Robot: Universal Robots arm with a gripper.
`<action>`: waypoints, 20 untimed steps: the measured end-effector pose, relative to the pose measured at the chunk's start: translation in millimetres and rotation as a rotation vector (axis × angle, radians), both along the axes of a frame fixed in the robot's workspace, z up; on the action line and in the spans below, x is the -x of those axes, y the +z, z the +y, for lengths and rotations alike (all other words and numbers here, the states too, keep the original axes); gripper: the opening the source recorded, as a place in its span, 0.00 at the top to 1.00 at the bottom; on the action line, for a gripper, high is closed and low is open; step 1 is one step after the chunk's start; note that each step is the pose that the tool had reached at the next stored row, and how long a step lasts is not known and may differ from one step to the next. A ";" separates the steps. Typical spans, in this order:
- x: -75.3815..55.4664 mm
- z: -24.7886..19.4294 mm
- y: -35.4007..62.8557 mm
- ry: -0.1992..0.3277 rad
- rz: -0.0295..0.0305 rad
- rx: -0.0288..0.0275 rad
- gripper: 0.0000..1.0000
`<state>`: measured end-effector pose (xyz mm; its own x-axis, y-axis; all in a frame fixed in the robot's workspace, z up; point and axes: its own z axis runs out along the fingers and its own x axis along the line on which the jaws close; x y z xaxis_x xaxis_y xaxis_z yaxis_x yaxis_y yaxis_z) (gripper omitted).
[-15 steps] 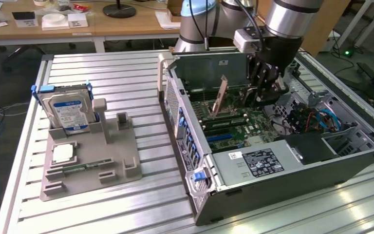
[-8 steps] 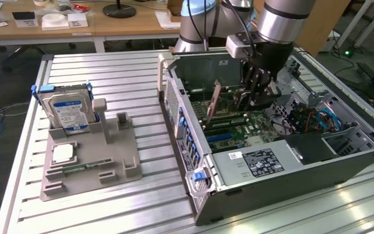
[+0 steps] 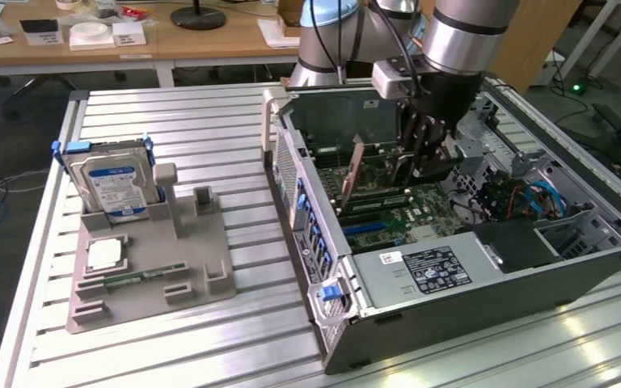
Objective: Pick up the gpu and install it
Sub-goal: 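Insert the gpu into the slot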
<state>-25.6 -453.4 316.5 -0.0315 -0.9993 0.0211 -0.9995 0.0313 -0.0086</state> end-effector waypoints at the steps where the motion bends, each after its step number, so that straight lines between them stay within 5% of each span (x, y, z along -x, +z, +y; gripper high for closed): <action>1: 1.6 0.0 -0.7 0.000 0.0001 0.0002 0.72; 20: 17.2 1.0 -33.3 0.001 -0.0043 0.0003 0.72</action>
